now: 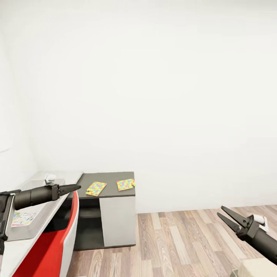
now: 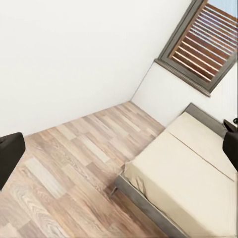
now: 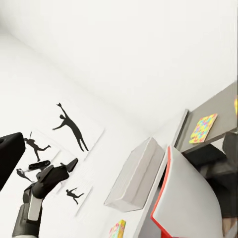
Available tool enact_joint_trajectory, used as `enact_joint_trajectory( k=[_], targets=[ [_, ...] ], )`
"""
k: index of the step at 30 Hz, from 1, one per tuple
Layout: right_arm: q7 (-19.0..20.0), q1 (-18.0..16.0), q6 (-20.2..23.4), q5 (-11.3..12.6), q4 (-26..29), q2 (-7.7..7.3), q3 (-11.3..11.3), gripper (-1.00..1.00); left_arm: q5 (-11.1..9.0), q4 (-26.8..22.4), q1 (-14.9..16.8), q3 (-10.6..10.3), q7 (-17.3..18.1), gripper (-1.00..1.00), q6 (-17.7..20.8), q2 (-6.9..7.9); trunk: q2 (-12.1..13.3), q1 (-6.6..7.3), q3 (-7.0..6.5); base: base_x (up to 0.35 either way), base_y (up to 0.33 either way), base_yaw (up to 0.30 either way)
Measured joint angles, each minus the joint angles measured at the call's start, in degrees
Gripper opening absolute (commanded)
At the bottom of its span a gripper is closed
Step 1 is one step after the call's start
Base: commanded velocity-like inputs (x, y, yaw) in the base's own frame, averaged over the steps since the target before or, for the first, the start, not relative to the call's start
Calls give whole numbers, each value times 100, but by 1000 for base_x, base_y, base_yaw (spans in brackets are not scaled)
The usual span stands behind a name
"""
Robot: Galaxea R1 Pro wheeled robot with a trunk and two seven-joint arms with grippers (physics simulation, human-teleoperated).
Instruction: Put all the toys in the child's room - the three board games (two on the bed and one on the table), the two jigsaw puzzles on the table, and the tennis ball on the table - inside the toy box on the table in the child's room.
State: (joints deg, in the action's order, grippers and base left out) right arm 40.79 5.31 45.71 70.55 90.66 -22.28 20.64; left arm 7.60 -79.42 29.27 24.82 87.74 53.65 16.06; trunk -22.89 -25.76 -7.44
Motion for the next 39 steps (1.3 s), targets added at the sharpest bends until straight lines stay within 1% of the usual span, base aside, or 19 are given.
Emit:
enact_joint_trajectory(
  k=[1,2,4,6,8,16,18,23,26,34,39],
  targets=[
    [111,22,-43,-61,-1,1,7,100,1,2,-1,0,5,100,-6,-3,0,0,0,0,0,-277],
    [318,50,-104,-177,-3,6,15,100,3,5,-5,-1,9,100,-14,-6,0,0,0,0,0,-278],
    [580,75,-159,-343,-4,12,32,100,5,7,-7,-1,8,100,-21,-10,0,0,-1,0,0,-278],
    [757,89,-190,-458,-5,18,51,100,10,8,-7,-1,8,100,-25,-15,0,0,-1,0,0,-278],
    [853,97,-208,-522,-8,17,95,100,12,9,-10,-9,14,100,-25,-18,0,0,-1,0,0,-278],
    [950,114,-221,-589,-13,23,239,100,-20,38,-16,-128,18,100,-26,-25,0,0,-1,0,0,-278],
    [956,115,-223,-597,-20,23,253,100,-12,66,-20,-156,17,100,-29,-65,0,0,-1,0,0,-278],
    [961,117,-218,-604,-42,23,290,100,16,98,-22,-316,5,100,-29,-317,1,0,-1,0,0,-278],
    [962,117,-218,-606,-67,23,345,100,21,104,-22,-354,-5,100,-29,-382,0,0,-1,0,0,-278],
    [963,117,-217,-601,-93,44,385,100,24,106,-21,-421,-25,100,-32,-400,1,-1,-1,-10,0,-278],
    [988,150,-217,-598,-107,48,419,100,24,106,-21,-437,-37,100,-36,-413,0,-2,-1,-124,0,-278]
  ],
)
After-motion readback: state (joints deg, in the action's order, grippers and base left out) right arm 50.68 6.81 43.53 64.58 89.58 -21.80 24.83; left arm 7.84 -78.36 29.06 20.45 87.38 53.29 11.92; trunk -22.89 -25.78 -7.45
